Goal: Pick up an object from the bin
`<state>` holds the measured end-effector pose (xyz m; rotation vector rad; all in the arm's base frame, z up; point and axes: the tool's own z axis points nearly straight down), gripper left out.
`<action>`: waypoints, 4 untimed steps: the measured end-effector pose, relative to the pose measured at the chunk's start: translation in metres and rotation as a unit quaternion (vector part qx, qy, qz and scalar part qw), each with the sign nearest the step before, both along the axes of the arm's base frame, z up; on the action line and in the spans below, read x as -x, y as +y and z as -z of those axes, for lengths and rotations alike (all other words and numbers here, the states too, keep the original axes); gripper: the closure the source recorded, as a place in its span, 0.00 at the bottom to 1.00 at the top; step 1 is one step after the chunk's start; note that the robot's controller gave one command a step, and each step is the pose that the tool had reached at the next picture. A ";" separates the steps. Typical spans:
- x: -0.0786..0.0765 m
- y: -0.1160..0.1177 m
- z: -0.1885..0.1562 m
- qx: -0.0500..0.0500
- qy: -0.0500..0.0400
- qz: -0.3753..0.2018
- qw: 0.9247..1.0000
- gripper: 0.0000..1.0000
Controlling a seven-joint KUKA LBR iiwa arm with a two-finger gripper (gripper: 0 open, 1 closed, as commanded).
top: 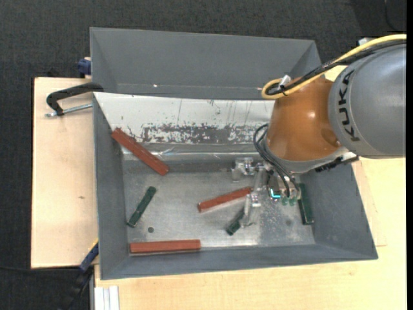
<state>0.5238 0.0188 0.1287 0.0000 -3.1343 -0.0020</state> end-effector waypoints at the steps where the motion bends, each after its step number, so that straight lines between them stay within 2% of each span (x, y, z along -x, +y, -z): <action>1: -0.002 0.000 -0.004 0.000 -0.004 0.000 1.000 0.00; 2: 0.024 -0.002 0.054 0.000 -0.009 0.002 1.000 1.00; 3: 0.024 -0.002 0.054 0.000 -0.009 0.002 1.000 1.00; 4: 0.018 -0.007 0.002 0.000 -0.003 0.019 1.000 1.00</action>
Offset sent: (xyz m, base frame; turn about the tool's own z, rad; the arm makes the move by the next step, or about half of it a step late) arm -0.0276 -0.0029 -0.0587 0.0043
